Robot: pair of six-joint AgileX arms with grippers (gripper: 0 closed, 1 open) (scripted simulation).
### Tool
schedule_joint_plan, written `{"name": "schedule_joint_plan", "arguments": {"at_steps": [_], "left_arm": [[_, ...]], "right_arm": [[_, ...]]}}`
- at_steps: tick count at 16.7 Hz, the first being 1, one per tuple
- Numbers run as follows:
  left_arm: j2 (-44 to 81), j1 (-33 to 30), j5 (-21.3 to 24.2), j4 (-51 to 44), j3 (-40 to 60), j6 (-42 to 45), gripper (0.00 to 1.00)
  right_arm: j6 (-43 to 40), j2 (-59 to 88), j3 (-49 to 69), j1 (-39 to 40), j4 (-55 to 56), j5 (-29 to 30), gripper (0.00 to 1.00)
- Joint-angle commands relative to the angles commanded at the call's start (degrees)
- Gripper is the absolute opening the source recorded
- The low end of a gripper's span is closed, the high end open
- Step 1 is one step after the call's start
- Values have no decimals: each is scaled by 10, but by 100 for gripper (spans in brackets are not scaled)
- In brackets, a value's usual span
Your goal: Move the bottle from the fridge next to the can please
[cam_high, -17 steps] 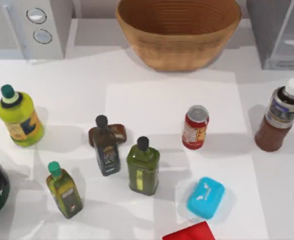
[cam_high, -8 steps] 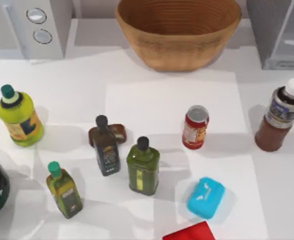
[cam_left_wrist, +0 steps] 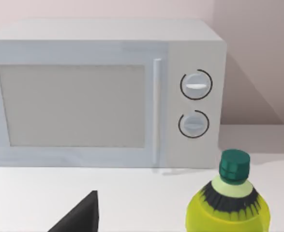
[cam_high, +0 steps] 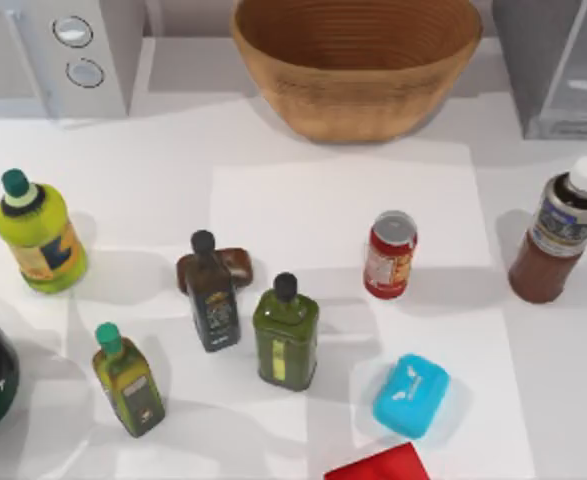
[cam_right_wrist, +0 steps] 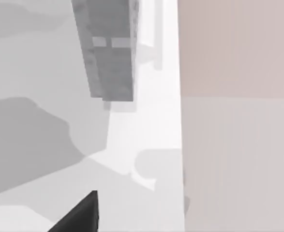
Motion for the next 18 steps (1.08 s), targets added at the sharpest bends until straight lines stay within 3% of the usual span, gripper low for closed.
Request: {"name": "schedule_joint_plan", "arguments": {"at_steps": [6, 9, 13, 18], "left_arm": [[0, 0, 0, 0, 0, 0, 100], [0, 0, 0, 0, 0, 0, 100], [0, 0, 0, 0, 0, 0, 100], [0, 0, 0, 0, 0, 0, 100]], "right_arm": [[8, 0, -2, 7, 7, 1, 100], [62, 5, -4, 44, 53, 5, 100], [217, 12, -9, 140, 179, 25, 100], [489, 16, -12, 296, 388, 60, 100]]}}
